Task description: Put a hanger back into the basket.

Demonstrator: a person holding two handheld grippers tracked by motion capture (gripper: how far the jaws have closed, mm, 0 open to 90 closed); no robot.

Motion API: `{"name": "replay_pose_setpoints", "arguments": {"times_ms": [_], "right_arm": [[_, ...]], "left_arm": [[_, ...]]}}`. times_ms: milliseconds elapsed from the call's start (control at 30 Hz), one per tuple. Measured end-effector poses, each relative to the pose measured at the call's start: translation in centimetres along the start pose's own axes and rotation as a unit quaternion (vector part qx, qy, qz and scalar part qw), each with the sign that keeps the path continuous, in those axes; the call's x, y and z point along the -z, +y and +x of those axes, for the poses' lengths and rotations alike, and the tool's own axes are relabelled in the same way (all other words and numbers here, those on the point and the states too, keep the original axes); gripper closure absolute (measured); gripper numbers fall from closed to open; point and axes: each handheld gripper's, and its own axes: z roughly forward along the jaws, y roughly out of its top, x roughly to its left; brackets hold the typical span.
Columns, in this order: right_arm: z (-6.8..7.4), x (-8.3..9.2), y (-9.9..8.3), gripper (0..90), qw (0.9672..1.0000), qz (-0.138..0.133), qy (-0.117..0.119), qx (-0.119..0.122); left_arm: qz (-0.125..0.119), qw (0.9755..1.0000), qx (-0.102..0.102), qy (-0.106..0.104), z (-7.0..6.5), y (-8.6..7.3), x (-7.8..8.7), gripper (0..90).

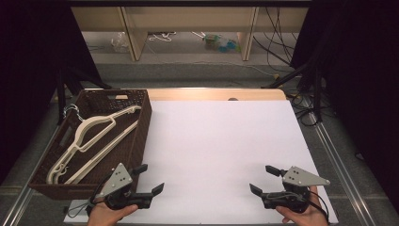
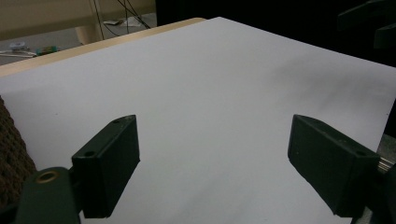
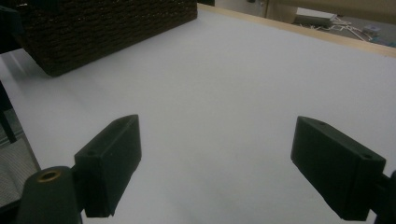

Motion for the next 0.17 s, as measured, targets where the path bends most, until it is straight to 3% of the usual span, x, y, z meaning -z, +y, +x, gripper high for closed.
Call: {"name": "replay_pose_setpoints", "arguments": {"times_ms": [133,167], "right_arm": [[-0.14,-0.15,-0.14,17.3,1.0000,0.000,-0.005,0.006],[-0.09,-0.26,-0.19,17.3,1.0000,0.000,0.002,-0.001]], "left_arm": [[0.001,1.0000,0.003,-0.004,-0.06,-0.06,-0.18,16.7],[0.003,1.0000,0.004,-0.004,-0.11,-0.05,-0.17,16.7]]}}
